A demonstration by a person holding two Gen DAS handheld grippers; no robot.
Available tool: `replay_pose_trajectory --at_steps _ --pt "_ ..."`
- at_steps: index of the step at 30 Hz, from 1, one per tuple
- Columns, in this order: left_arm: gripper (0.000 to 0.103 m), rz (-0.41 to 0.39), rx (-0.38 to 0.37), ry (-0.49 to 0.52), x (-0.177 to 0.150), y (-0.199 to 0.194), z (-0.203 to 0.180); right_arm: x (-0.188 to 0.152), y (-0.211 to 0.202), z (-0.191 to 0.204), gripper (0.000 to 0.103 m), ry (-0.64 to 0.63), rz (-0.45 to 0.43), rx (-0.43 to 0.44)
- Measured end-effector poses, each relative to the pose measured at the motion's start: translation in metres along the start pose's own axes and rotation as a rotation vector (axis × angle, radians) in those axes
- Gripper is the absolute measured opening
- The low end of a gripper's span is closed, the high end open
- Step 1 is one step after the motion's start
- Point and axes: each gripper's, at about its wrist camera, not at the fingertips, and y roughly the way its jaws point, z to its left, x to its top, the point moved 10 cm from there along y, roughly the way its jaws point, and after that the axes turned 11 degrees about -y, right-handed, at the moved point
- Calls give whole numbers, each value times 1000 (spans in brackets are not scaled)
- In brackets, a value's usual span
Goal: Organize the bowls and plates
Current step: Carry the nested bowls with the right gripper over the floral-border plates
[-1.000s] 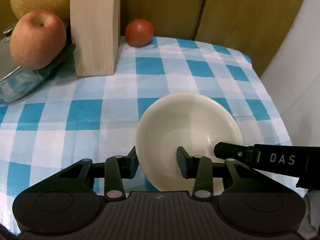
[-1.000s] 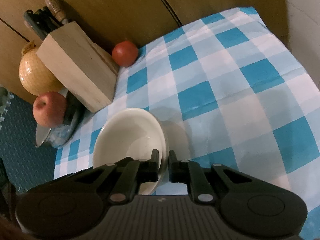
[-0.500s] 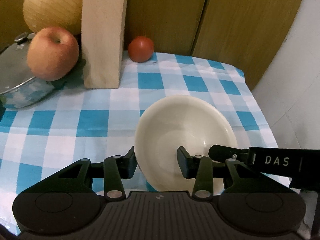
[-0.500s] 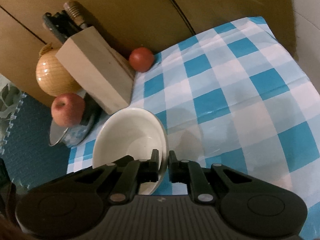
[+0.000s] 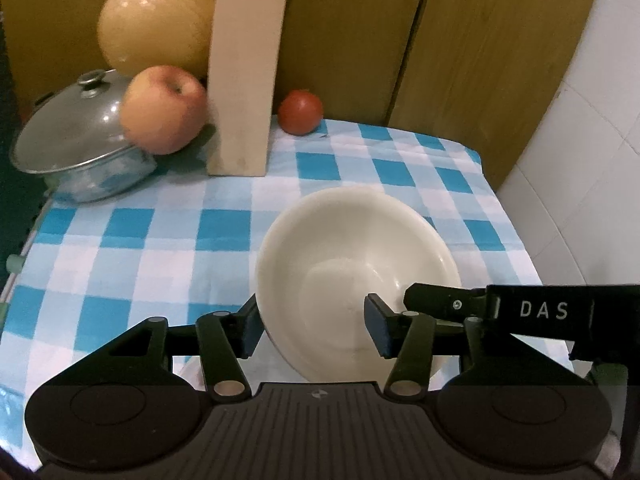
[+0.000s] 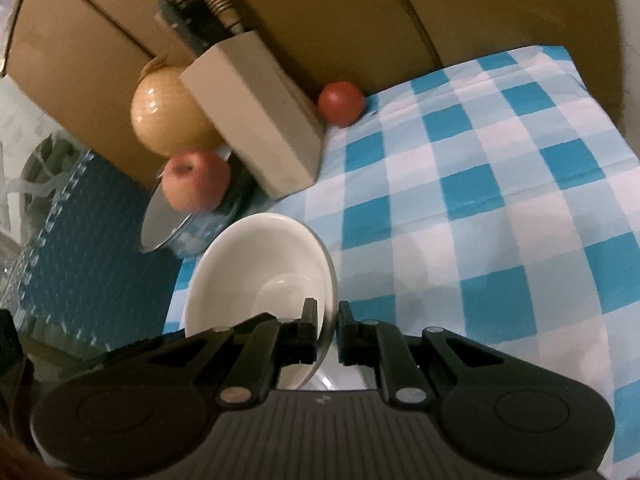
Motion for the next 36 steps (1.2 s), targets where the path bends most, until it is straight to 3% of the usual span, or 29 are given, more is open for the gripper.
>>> replay_pose_trajectory --at_steps 16,36 --pt "65 25 -28 -9 -40 -31 27 -41 -5 30 13 -54 61 41" --pt "66 85 -29 -33 -66 -32 37 -65 -1 36 13 -81 123 38"
